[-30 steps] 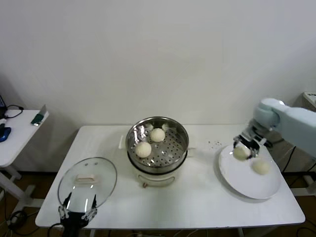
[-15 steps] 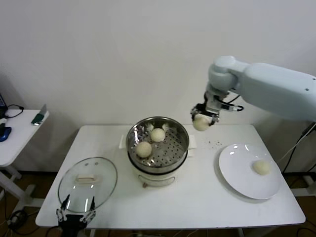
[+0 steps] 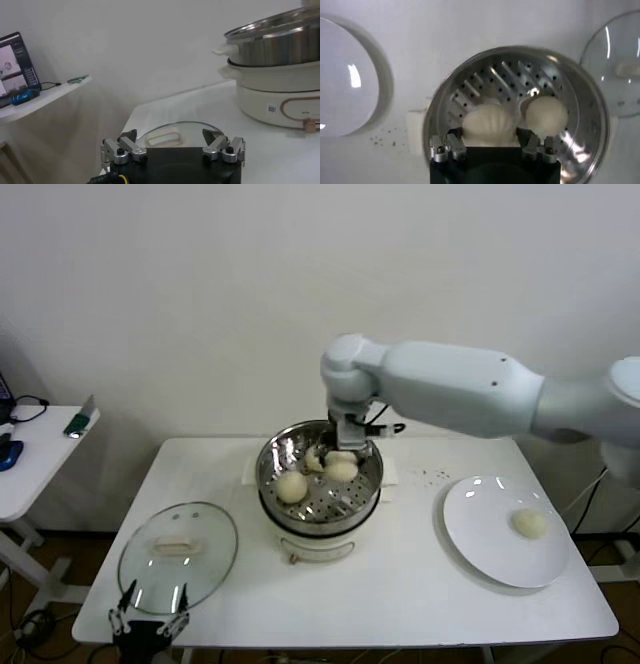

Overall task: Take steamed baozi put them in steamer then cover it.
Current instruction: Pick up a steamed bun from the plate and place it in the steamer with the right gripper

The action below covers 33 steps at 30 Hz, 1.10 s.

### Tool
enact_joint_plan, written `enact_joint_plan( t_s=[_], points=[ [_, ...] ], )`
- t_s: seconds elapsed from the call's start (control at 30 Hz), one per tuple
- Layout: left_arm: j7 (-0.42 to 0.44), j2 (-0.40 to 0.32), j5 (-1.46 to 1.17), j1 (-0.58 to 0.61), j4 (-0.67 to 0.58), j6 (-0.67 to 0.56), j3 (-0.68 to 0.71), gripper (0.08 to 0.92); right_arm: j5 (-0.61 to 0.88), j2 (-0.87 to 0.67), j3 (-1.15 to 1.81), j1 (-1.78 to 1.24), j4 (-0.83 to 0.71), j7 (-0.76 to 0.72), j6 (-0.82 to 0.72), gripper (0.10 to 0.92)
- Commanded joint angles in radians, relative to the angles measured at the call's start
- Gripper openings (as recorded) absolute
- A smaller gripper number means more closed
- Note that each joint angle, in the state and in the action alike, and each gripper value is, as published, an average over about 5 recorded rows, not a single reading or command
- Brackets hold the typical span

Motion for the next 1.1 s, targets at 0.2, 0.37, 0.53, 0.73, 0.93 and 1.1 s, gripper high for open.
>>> enact_joint_plan(
  t_s=[0.2, 0.37, 0.53, 0.73, 0.93, 1.1],
  points=[
    [0.0, 0.004, -0.007, -0.004, 0.021, -0.001, -0.002, 0.823, -0.013, 0.092, -0.042, -0.106, -0.001, -0.004, 0.014, 0.721],
    [0.0, 0.006, -0.008, -0.005, 0.026, -0.003, -0.004, 0.823, -0.019, 0.087, -0.041, -0.105, -0.006, -0.003, 0.017, 0.722],
    [0.0, 0.005, -0.008, -0.006, 0.028, -0.003, -0.003, 0.823, -0.039, 0.08, -0.033, -0.102, -0.007, -0.001, 0.019, 0.738],
    [-0.001, 0.005, -0.004, -0.004, 0.023, 0.0, -0.002, 0.823, -0.072, 0.066, -0.003, -0.1, -0.008, 0.0, 0.026, 0.815],
    [-0.001, 0.005, 0.004, -0.001, 0.01, 0.005, -0.004, 0.823, -0.052, 0.026, 0.056, -0.061, -0.037, 0.005, 0.012, 0.823],
    [-0.002, 0.003, 0.019, -0.003, 0.006, 0.007, -0.001, 0.823, 0.029, -0.071, 0.056, 0.008, -0.101, 0.089, -0.045, 0.823]
  ],
)
